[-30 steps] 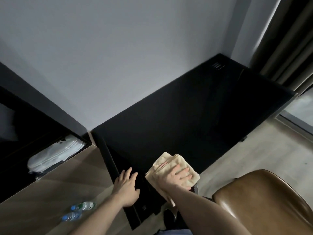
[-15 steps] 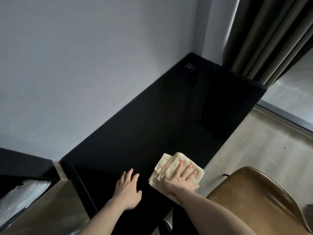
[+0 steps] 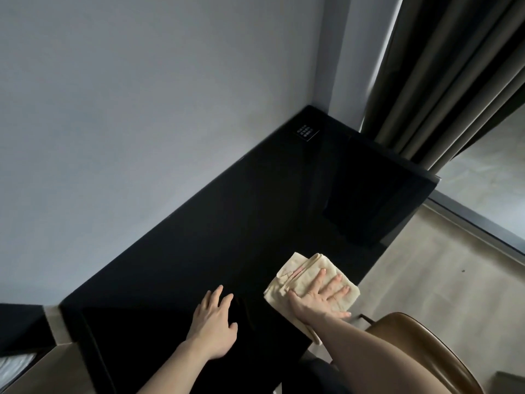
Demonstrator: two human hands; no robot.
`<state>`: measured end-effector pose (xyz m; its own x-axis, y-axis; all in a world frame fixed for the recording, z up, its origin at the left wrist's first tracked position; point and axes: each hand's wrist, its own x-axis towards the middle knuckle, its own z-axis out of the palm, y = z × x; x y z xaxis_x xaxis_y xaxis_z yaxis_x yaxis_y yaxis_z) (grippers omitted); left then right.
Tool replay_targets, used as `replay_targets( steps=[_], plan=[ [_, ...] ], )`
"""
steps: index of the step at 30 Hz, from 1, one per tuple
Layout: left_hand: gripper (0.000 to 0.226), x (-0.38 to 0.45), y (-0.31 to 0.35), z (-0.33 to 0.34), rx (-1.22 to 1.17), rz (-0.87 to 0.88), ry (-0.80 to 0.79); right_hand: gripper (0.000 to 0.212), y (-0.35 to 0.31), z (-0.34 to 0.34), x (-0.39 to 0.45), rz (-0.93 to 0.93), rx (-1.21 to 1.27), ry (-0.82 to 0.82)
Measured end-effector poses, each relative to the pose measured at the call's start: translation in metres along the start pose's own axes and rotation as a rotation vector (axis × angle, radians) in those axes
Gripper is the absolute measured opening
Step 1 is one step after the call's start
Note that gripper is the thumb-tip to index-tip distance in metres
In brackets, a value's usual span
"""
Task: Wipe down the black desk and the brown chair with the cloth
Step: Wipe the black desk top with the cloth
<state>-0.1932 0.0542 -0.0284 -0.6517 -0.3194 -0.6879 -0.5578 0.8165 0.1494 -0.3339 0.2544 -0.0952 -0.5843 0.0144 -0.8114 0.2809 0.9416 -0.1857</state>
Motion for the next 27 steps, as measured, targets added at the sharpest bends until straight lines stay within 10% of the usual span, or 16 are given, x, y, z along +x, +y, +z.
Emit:
replay_targets(
  steps=[11, 17, 27],
  plan=[
    [0.08, -0.025, -0.005, 0.039, 0.05, -0.052, -0.101, 0.125, 0.019, 0.021, -0.019, -0.007, -0.052, 0.111],
    [0.08, -0.011, 0.022, 0.001, 0.032, 0.001, -0.027, 0.094, 0.011, -0.012, -0.01, -0.113, 0.079, 0.049],
    [0.081, 0.086, 0.08, -0.065, 0.015, -0.056, -0.054, 0.123, 0.002, -0.121, 0.107, 0.061, 0.148, 0.017]
  ],
)
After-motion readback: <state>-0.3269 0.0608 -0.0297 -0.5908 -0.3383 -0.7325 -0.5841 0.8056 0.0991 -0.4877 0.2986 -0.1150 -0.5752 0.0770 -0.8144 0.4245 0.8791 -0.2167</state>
